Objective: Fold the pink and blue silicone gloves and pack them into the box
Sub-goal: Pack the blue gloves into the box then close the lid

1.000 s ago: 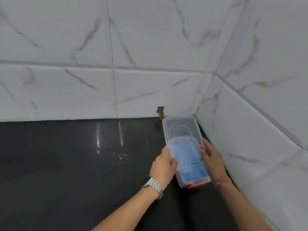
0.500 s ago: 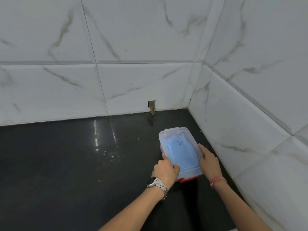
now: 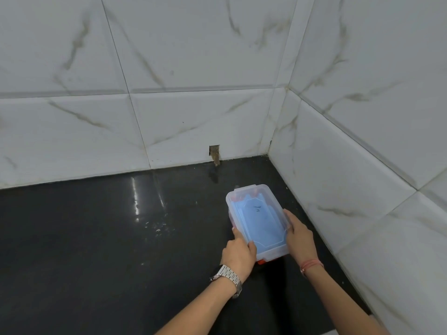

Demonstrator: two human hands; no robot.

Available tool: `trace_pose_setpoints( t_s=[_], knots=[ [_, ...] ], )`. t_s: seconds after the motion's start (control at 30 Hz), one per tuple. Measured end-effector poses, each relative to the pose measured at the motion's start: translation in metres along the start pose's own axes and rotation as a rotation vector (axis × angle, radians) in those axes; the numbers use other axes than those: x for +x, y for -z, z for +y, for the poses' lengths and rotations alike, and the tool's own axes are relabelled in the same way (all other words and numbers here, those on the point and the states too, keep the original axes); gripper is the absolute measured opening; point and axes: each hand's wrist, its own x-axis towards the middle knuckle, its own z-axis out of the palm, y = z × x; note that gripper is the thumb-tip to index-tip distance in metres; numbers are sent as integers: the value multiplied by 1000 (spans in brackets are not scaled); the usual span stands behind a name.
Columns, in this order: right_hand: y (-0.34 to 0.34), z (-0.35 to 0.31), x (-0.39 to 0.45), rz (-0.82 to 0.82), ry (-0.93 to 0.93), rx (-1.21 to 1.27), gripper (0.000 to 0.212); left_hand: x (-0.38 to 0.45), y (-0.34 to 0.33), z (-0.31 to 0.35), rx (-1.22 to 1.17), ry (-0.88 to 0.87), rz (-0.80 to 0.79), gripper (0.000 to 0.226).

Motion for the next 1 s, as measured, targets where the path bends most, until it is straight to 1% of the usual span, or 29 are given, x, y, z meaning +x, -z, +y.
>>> trace_pose_setpoints(
  t_s=[0.07,0.17,0.3,0.4,0.5,0.57,0.63,0.73,0.77,0.8,0.83,0.9,0.97,1.0],
  knots=[
    [0,1,0,-3,7,1,39,1,0,-3,-96,4,-42,54],
    [-2,3,1,-2,23,11,37,1,3,-6,-333,23,-124,45],
    [-6,-1,0,9,41,32,28,0,8,-8,-621,107,-200,41],
    [-8,-4,2,10,45,46,25,2,10,-7,-700,175,-212,38],
    [-9,-4,7,3,50,2,26,5,7,-7,-695,197,-178,39],
    [-8,-5,8,-1,37,13,26,5,4,-7,-660,197,-136,39],
    [-7,-6,8,-16,34,13,24,4,5,-8,-627,206,-95,48],
    [-5,-7,7,-39,29,64,29,8,16,-13,-538,128,14,84],
    [-6,-6,6,-58,28,76,31,11,21,-15,-475,91,73,94],
    [-6,-7,5,-84,22,82,34,13,27,-17,-380,63,140,99],
    [-7,-7,5,-109,24,72,36,15,34,-18,-259,49,204,101],
    [-9,-8,4,-169,27,73,36,19,47,-23,39,-2,314,93],
    [-11,-11,6,-246,67,18,38,26,57,-30,307,-138,392,80],
    [-11,-14,7,-281,90,-4,39,31,61,-33,386,-211,387,74]
  ],
)
